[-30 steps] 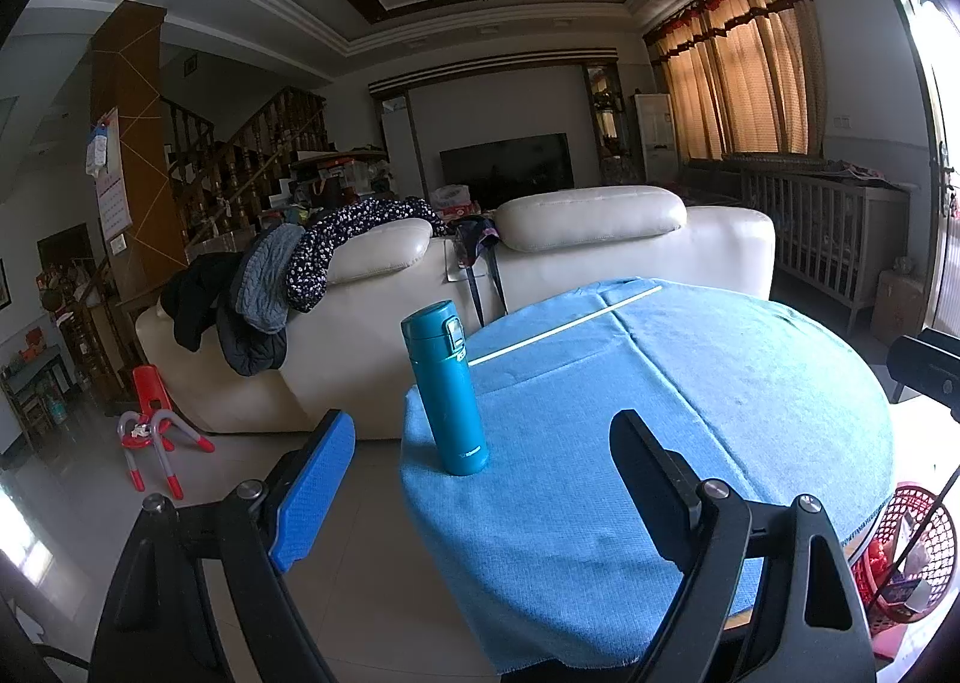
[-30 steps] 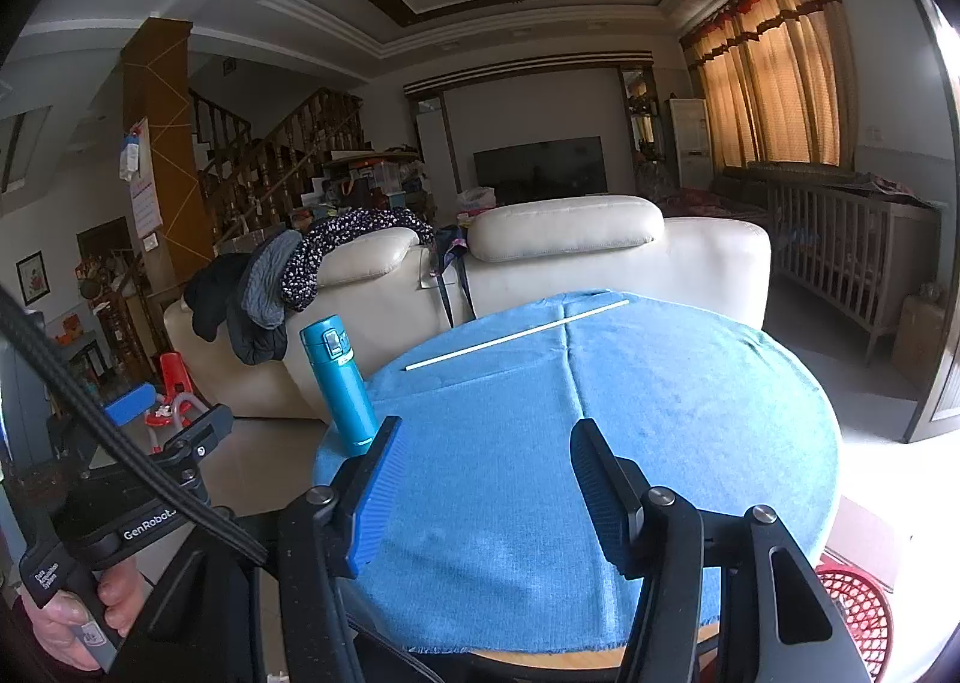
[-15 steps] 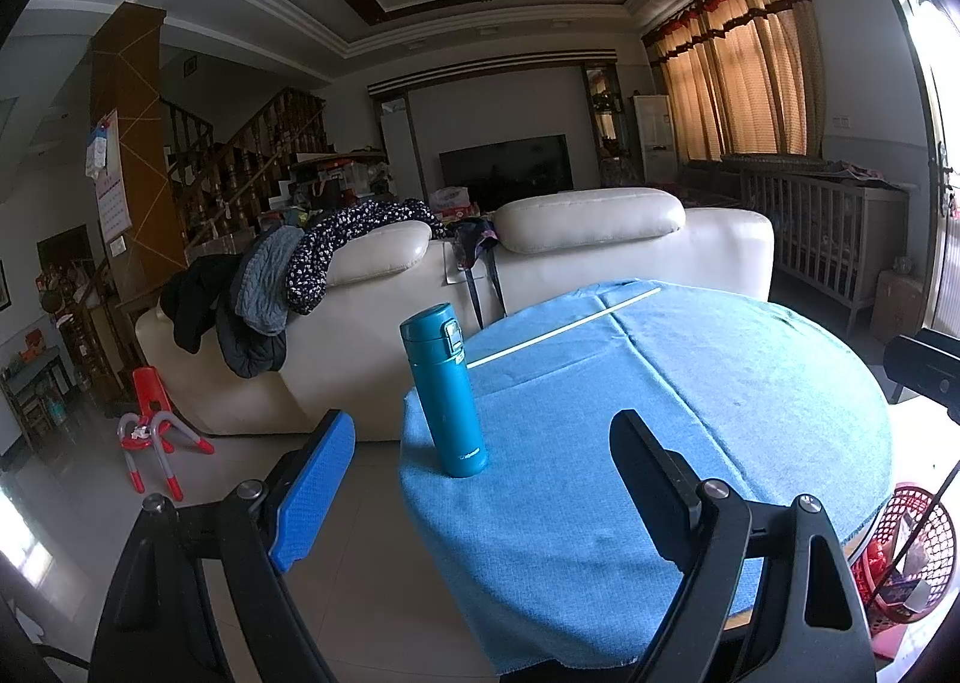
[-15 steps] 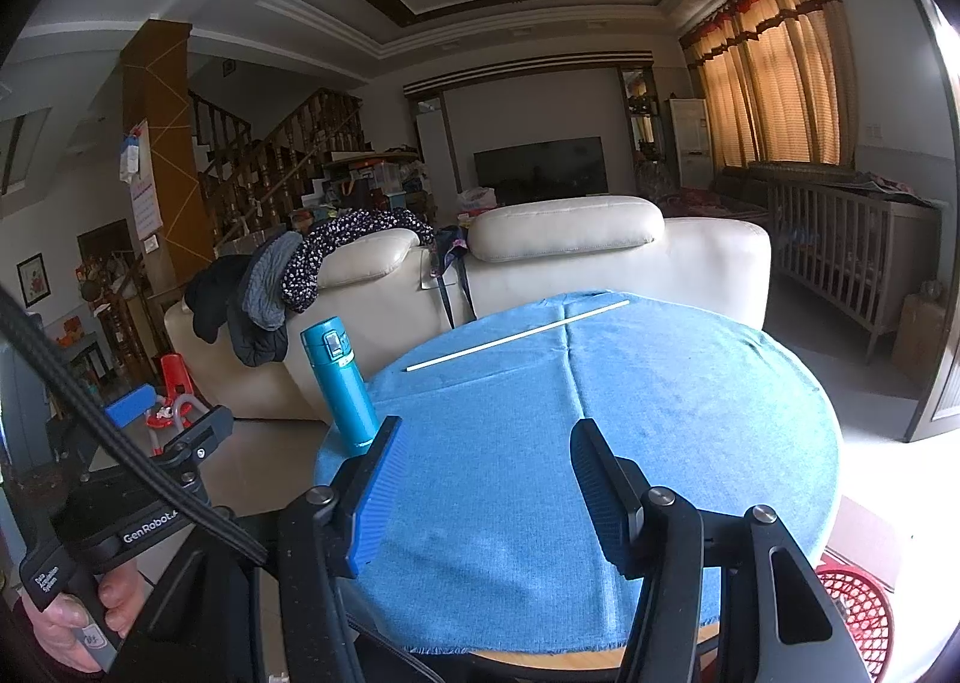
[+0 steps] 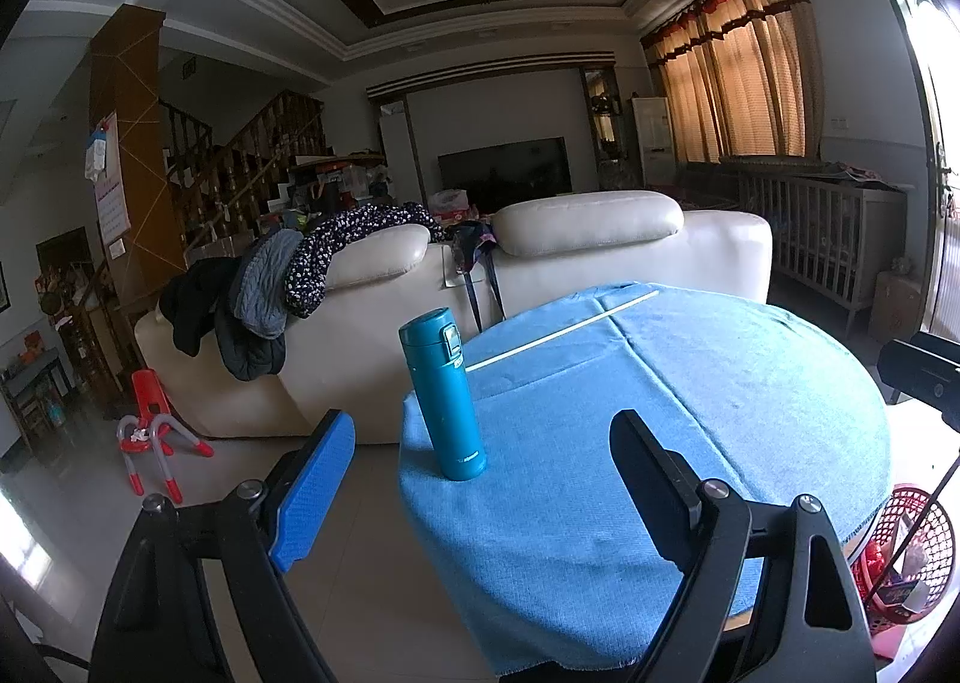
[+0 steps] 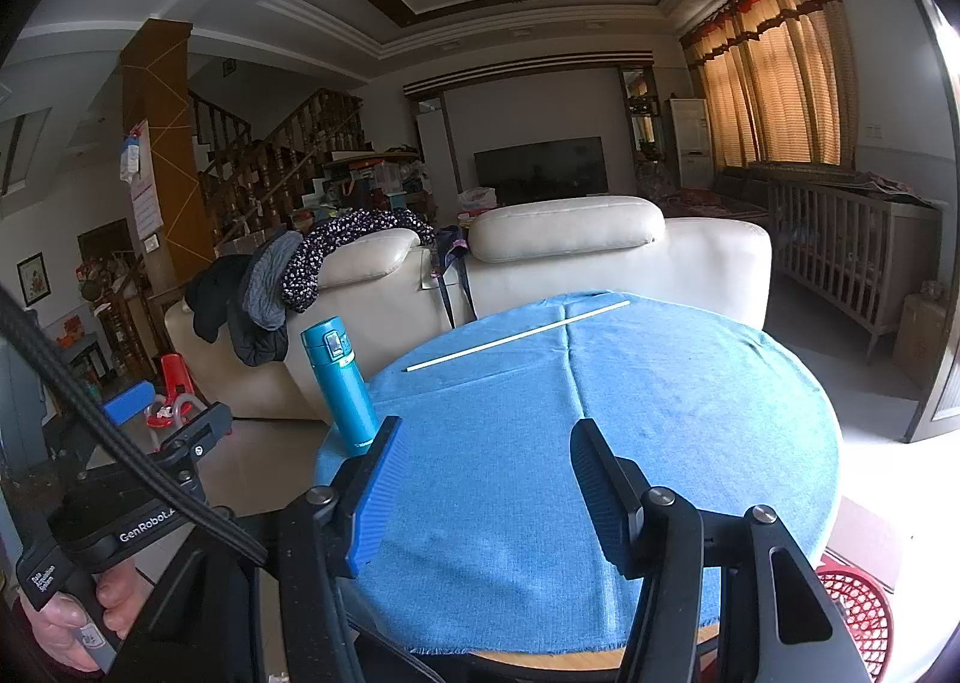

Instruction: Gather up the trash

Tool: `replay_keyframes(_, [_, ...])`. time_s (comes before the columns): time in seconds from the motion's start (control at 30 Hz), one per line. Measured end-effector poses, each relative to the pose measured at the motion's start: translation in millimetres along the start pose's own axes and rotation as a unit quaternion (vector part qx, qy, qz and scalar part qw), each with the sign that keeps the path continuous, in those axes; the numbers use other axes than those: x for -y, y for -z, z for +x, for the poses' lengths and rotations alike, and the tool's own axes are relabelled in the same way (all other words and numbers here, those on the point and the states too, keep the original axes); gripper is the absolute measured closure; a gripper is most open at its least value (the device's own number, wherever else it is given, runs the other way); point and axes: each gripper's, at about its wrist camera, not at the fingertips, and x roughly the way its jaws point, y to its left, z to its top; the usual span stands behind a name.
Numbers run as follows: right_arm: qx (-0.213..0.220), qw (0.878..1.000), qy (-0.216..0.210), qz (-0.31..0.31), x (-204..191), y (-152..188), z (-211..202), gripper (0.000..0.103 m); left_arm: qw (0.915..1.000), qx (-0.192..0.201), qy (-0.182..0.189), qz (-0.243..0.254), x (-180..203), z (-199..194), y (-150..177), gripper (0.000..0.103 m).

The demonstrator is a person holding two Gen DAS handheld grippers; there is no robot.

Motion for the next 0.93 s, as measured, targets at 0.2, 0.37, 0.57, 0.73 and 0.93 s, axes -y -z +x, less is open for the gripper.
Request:
replay_keyframes(0.2, [0.0,1.0,0.0,0.0,0.3,-0.2,-0.1,0.043,1.0,-0.001,0.001,0.0,0.4,-0.4,-0.8,0.016])
replay_keyframes(0.37, [-0.001,1.0,0.0,0.002,-0.1,0.5,-0.2,0.043,1.0,-0.001,0.002,0.001,1.0,-0.5,-1.1,0.016])
replay_keyframes(0.57, [-0.006,1.0,0.001,0.003,-2.7,2.2,0.7,0.043,1.0,-0.003,0.005,0.0,2.5,0.3,-2.2,0.016])
replay_keyframes(0.73, [-0.02,1.0,0.009,0.004,4.0,4.7,17.6,0.042,0.9998,-0.012,0.017,0.003,10.7,12.2,-0.1,0.016])
replay_keyframes(0.93, [-0.04,0.998,0.048,0.009,43.8,13.4,70.6,0.036,0.9936,-0.085,0.074,0.005,36.3,84.5,17.1,0.016])
